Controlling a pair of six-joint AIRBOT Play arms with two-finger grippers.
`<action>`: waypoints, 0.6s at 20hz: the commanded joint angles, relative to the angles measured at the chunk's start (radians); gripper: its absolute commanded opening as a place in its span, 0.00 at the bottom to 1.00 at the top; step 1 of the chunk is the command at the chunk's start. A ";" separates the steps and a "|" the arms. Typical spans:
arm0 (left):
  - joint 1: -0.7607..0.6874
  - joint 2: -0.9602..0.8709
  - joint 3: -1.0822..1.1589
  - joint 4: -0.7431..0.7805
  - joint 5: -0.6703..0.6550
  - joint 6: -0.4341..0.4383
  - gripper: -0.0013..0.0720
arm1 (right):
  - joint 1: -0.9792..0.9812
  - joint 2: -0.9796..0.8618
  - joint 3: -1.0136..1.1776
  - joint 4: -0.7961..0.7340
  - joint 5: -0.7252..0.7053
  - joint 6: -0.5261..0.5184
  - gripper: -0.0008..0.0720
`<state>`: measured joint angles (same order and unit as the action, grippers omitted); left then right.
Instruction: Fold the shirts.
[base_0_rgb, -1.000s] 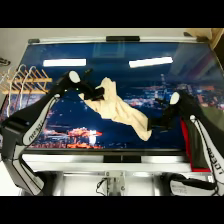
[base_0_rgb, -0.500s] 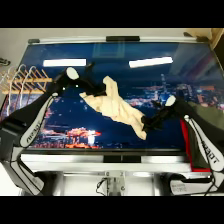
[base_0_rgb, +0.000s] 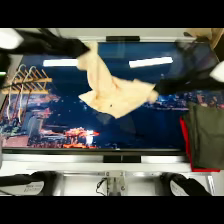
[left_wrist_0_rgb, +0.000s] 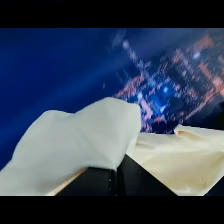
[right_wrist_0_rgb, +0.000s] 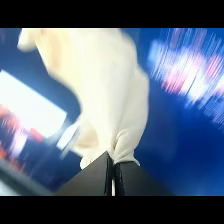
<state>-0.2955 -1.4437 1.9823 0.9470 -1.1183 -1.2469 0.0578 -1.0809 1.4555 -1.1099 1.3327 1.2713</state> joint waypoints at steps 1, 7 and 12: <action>0.009 0.253 0.100 0.016 0.067 0.084 0.06 | -0.001 0.237 0.284 -0.180 -0.141 -0.019 0.10; 0.009 0.519 0.072 0.282 0.161 0.021 0.06 | -0.001 0.442 0.328 -0.221 -0.097 0.173 0.10; 0.008 0.515 -0.053 0.539 -0.022 -0.119 0.06 | -0.001 0.356 0.325 -0.363 0.164 0.210 0.10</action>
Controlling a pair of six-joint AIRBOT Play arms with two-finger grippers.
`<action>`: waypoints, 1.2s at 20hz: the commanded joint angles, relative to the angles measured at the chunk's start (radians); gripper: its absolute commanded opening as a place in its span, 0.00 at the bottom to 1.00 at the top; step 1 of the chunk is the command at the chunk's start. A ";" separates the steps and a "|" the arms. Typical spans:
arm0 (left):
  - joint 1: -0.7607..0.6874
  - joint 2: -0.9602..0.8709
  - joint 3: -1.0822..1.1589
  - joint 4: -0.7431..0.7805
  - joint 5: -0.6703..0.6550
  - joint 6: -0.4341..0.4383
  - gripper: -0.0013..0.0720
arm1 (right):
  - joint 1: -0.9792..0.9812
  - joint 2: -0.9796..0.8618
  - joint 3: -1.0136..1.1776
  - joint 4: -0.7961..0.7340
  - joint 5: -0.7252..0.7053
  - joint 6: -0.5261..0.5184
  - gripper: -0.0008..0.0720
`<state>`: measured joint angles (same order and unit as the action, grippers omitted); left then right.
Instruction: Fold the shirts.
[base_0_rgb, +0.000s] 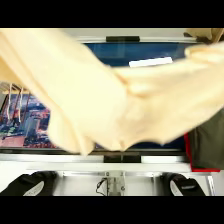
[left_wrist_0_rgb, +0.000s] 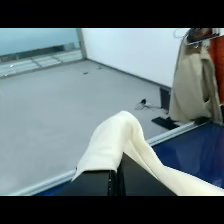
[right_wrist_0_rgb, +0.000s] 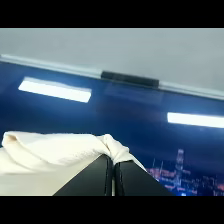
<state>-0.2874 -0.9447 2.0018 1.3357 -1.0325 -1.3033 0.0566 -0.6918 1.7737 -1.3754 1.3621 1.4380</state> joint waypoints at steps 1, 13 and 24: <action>0.000 0.010 -0.145 0.150 -0.168 -0.089 0.06 | 0.000 -0.070 0.007 -0.126 0.146 0.048 0.10; 0.000 -0.050 -1.054 -0.028 0.267 -0.194 0.06 | 0.000 -0.937 0.007 -0.039 -0.282 0.266 0.10; 0.023 -0.072 -1.078 0.019 0.262 -0.092 0.06 | -0.083 -0.983 -0.129 0.133 0.348 0.129 0.90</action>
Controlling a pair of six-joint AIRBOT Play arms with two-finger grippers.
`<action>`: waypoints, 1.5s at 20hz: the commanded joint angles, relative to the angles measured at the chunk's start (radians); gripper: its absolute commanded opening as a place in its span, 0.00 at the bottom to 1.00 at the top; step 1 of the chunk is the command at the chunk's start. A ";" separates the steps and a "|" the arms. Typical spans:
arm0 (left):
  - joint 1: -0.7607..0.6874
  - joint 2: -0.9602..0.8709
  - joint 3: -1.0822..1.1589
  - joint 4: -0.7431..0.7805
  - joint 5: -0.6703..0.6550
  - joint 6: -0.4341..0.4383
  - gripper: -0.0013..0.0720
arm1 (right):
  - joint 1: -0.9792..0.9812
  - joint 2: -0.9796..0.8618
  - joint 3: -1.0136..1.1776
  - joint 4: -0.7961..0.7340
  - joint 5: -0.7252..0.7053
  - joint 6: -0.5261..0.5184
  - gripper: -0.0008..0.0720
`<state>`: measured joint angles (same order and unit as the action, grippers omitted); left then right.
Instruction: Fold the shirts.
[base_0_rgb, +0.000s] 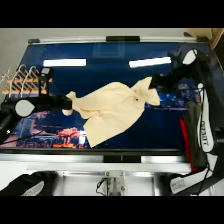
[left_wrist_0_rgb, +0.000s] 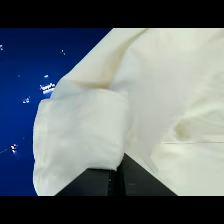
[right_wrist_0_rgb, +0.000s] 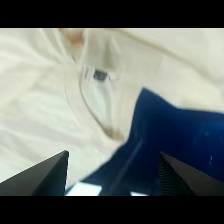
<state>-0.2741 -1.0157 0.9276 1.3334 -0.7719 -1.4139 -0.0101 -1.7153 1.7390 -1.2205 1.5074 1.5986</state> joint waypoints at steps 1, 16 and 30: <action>0.012 -0.001 -0.004 0.021 0.002 0.018 0.06 | -0.002 0.076 -0.197 -0.001 0.156 -0.014 0.90; 0.012 -0.001 -0.004 0.021 0.001 0.019 0.06 | 0.412 0.192 -0.763 0.209 -0.631 0.248 0.91; 0.016 0.274 0.769 -0.046 -0.103 0.087 0.06 | 0.341 0.787 0.025 -0.315 -0.639 0.006 0.10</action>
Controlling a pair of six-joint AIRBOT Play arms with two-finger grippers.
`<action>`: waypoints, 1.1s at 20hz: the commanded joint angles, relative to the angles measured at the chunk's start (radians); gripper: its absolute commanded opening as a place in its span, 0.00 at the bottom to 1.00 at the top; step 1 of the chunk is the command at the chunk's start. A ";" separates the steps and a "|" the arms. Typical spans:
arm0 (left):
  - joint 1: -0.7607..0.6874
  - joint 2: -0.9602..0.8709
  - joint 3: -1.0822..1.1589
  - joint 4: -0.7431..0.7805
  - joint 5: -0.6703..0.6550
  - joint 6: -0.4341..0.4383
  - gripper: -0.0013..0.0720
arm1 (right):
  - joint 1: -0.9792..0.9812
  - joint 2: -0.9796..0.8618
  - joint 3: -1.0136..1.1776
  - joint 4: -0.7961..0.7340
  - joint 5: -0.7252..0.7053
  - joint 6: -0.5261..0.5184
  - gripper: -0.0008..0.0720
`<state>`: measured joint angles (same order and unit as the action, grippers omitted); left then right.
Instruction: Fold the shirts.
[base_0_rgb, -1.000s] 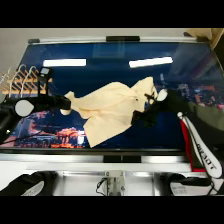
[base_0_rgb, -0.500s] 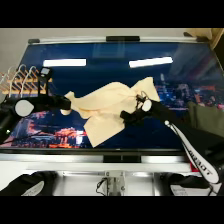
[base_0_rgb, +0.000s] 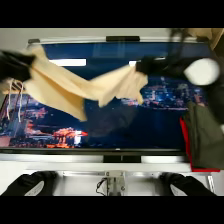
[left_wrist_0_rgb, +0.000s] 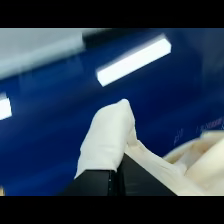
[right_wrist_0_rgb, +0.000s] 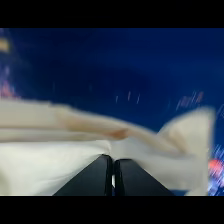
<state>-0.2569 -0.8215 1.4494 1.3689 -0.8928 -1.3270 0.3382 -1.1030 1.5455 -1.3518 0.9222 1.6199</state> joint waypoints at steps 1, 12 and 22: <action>-0.001 0.104 0.308 -0.105 0.029 -0.018 0.06 | -0.006 0.237 0.261 -0.182 -0.105 -0.002 0.10; -0.001 0.145 0.314 0.042 -0.229 -0.080 0.06 | -0.007 0.380 0.283 -0.350 0.336 0.077 0.10; 0.022 -0.260 -0.215 0.116 0.172 -0.180 0.06 | -0.016 -0.085 -0.197 -0.802 0.022 0.424 0.10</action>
<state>-0.2489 -0.9314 1.3125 1.4723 -0.9333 -1.4422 0.3294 -1.0321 1.4414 -1.9770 1.1770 1.8782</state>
